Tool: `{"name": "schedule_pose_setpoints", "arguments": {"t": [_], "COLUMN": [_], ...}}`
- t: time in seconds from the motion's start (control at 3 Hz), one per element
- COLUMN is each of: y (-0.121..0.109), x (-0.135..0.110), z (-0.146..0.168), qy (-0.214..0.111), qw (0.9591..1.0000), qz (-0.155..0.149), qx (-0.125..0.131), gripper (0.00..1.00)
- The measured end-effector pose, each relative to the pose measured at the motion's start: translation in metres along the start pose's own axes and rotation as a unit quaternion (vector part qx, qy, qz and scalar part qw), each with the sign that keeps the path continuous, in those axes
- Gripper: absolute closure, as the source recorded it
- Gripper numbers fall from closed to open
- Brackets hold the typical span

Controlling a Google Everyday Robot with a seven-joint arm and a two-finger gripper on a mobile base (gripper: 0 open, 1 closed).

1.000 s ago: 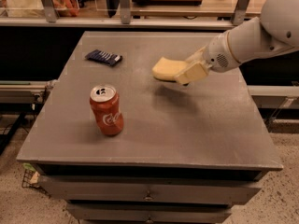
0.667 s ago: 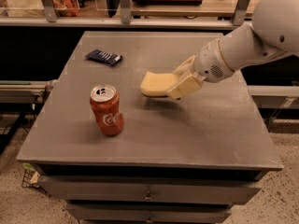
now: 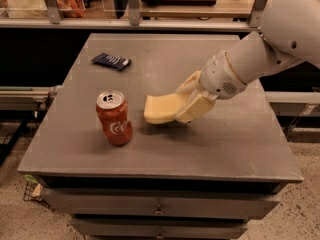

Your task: Move sponge near coke can

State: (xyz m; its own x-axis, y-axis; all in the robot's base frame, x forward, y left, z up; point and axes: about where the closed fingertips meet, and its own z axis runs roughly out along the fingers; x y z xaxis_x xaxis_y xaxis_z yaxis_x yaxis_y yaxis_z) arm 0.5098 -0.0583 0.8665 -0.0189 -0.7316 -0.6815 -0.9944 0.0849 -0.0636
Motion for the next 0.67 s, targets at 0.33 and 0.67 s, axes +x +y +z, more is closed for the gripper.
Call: {"name": "schedule_pose_setpoints", "arguments": {"t": [0.33,0.67], "y": [0.0143,0.0194], "x": [0.0008,0.0022], "z": [0.0055,0.0073], "qy": [0.016,0.023], "qw": [0.9993,0.9987], "qz": [-0.023,-0.034], "qx": [-0.023,-0.032], "gripper": [0.53,0.30]}}
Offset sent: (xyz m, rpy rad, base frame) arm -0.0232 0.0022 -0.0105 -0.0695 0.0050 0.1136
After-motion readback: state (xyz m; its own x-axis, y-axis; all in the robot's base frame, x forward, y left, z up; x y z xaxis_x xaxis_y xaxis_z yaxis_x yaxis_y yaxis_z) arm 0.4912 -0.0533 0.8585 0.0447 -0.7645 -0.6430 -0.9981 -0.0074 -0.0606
